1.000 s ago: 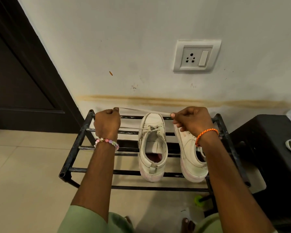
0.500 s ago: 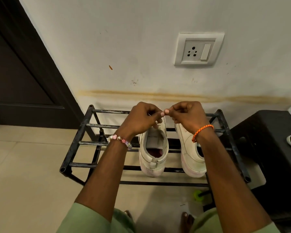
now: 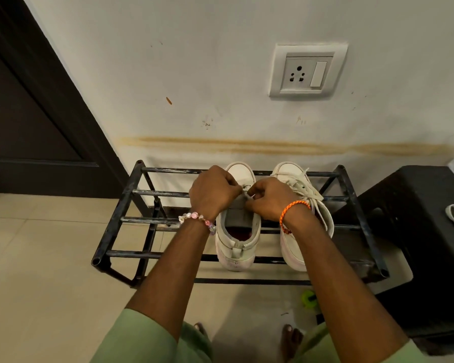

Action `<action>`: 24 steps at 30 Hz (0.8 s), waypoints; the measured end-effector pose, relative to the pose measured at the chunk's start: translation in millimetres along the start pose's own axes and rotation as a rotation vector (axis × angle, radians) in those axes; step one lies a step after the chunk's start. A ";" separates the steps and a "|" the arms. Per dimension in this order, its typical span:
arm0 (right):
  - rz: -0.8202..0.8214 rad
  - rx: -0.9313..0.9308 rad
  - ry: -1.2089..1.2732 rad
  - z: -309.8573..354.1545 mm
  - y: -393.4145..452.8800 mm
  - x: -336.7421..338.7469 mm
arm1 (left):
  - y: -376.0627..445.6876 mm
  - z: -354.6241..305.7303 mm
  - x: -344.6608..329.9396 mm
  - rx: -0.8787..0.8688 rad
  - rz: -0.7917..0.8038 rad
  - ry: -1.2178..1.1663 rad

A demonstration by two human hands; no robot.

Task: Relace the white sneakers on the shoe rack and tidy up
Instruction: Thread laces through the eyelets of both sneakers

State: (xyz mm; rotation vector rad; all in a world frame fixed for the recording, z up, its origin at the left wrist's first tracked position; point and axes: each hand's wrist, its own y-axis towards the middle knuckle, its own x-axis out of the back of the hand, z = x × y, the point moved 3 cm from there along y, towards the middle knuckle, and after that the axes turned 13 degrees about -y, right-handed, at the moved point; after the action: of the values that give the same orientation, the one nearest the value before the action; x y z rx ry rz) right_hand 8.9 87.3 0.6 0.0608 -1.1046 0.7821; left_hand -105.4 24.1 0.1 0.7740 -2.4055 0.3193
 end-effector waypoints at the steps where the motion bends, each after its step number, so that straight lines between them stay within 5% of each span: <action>1: 0.007 -0.033 0.063 -0.9 -0.6 0.9 | -0.2 0.6 0.8 -0.011 -0.006 0.039; 9: 0.125 -0.260 0.566 -10.1 -3.4 6.6 | 2.4 4.3 -3.1 -0.005 0.047 -0.035; 24: 0.148 -0.277 0.628 -18.3 -1.8 7.3 | 5.2 16.8 -19.2 0.109 0.120 -0.322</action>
State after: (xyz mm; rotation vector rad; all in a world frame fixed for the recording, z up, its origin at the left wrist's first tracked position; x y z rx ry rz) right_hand 25.7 97.4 -1.6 -0.4773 -0.6101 0.7026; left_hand -103.5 30.4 -25.1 0.7806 -2.7639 0.4028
